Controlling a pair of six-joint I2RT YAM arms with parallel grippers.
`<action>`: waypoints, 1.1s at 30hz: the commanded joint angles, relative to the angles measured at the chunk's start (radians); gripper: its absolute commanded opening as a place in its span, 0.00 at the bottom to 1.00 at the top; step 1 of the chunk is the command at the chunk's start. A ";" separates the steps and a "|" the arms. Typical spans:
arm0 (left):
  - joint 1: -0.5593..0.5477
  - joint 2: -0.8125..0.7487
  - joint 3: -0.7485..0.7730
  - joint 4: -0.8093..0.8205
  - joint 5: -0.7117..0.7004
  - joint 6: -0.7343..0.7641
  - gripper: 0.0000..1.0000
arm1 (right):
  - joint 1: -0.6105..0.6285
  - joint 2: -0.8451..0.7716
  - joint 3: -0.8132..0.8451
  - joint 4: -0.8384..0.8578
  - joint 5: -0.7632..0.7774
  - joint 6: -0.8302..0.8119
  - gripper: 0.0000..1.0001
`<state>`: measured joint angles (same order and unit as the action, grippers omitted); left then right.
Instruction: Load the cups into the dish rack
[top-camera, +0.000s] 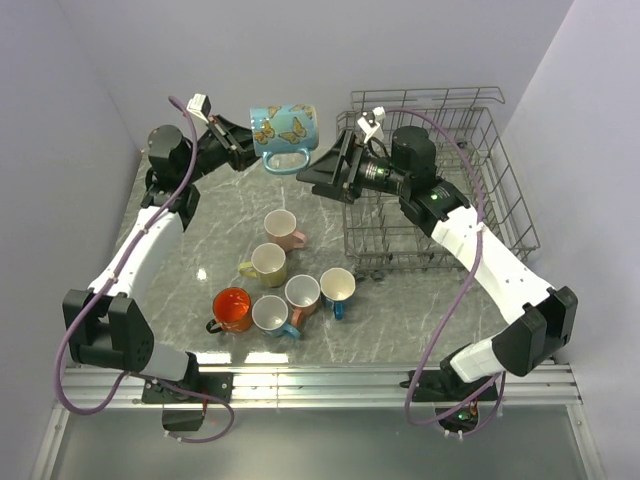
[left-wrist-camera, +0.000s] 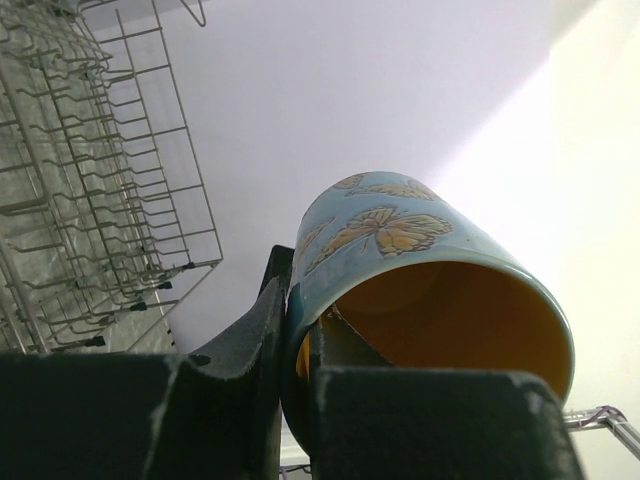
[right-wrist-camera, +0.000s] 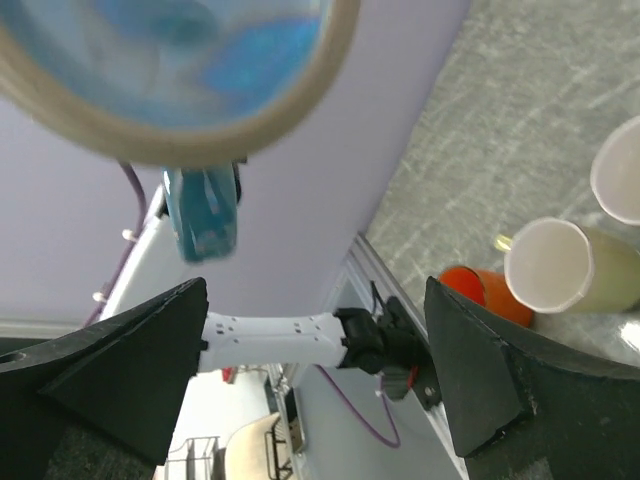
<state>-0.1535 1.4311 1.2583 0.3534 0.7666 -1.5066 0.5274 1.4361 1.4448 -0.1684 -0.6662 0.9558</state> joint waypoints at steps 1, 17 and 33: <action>-0.029 -0.083 0.055 0.070 0.007 -0.009 0.00 | 0.000 0.010 0.022 0.151 -0.012 0.063 0.95; -0.149 -0.095 0.012 0.087 -0.111 -0.006 0.00 | 0.011 0.076 0.048 0.412 0.010 0.239 0.37; -0.146 -0.029 0.141 -0.430 -0.174 0.351 0.58 | -0.185 -0.002 0.141 0.140 0.068 0.081 0.00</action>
<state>-0.2993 1.4055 1.3384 0.0284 0.5968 -1.2865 0.4389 1.5017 1.4979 -0.0311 -0.6750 1.1152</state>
